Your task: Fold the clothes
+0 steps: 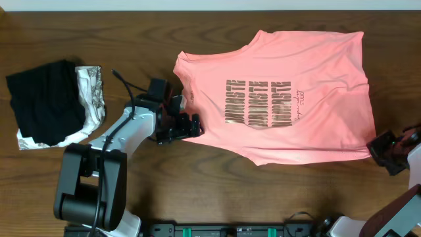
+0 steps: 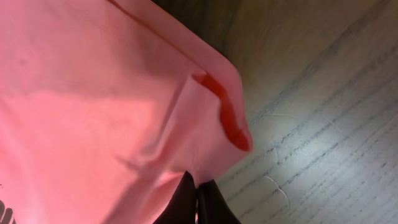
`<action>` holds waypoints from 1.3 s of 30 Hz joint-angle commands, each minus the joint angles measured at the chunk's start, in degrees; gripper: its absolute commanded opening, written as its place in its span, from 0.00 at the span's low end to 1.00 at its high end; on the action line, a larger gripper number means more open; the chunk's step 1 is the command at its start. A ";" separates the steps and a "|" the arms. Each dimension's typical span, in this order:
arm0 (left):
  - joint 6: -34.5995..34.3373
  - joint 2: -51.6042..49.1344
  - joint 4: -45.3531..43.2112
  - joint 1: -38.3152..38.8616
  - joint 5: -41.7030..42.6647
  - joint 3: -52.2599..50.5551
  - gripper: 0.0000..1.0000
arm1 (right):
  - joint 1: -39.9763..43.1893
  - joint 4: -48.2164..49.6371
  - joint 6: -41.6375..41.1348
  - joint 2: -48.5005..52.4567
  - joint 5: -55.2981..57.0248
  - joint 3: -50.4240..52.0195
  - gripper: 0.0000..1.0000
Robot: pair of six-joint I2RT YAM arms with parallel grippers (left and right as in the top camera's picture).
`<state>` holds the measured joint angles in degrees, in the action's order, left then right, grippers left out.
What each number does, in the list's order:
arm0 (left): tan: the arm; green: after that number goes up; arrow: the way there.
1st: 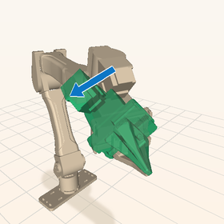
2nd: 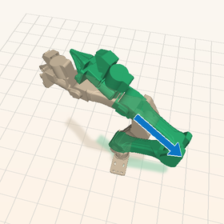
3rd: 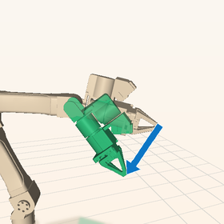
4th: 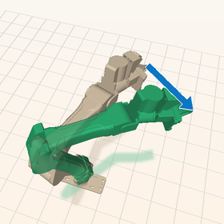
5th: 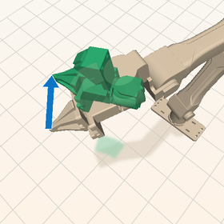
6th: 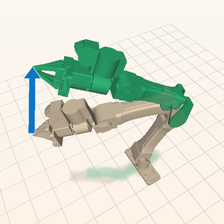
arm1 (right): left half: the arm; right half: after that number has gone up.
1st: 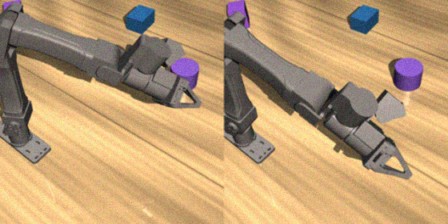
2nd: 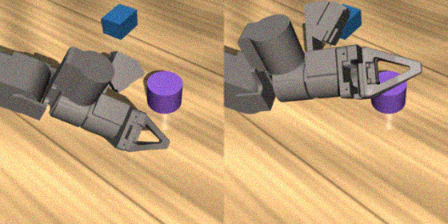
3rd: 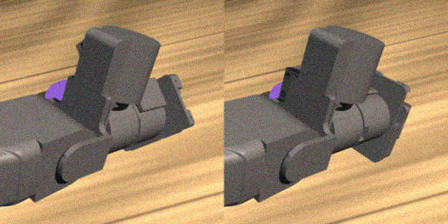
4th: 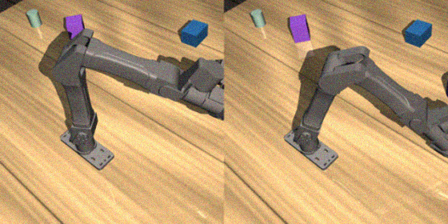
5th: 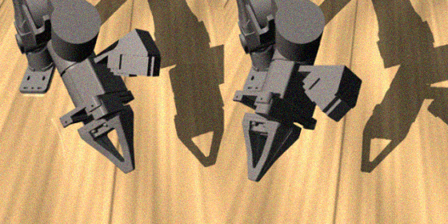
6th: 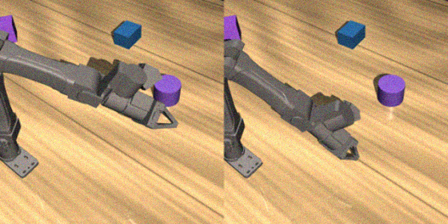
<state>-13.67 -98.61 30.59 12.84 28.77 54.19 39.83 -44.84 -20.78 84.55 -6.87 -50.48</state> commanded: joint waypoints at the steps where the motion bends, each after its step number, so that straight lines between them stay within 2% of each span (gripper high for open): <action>1: -0.63 3.34 0.09 -0.20 1.79 1.68 0.98 | -0.48 0.22 0.70 -0.81 0.00 0.22 0.01; 10: -1.77 15.04 0.59 -2.75 -9.99 1.68 0.98 | -0.48 0.09 0.70 -0.81 0.00 0.22 0.01; 13: -1.90 15.56 0.63 -2.75 -10.69 1.64 0.98 | -0.48 0.07 0.70 -0.81 0.00 0.22 0.01; 22: -1.90 5.77 1.46 -2.75 -10.58 1.27 0.98 | -0.48 -0.17 0.70 -0.81 -0.02 0.22 0.01; 31: -1.90 -1.38 1.01 -2.75 -5.09 1.27 0.98 | -0.48 -0.11 0.70 -0.81 -0.02 0.22 0.01; 35: -1.90 -1.38 1.03 -2.75 -3.48 1.27 0.83 | -0.48 -0.13 0.70 -0.81 -0.02 0.22 0.01; 39: -1.88 -1.38 1.05 -2.75 -3.48 1.27 0.77 | -0.48 -0.13 0.70 -0.81 -0.02 0.22 0.01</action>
<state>-15.57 -99.37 31.48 10.22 24.08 54.89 39.83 -45.06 -20.75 84.55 -6.87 -50.48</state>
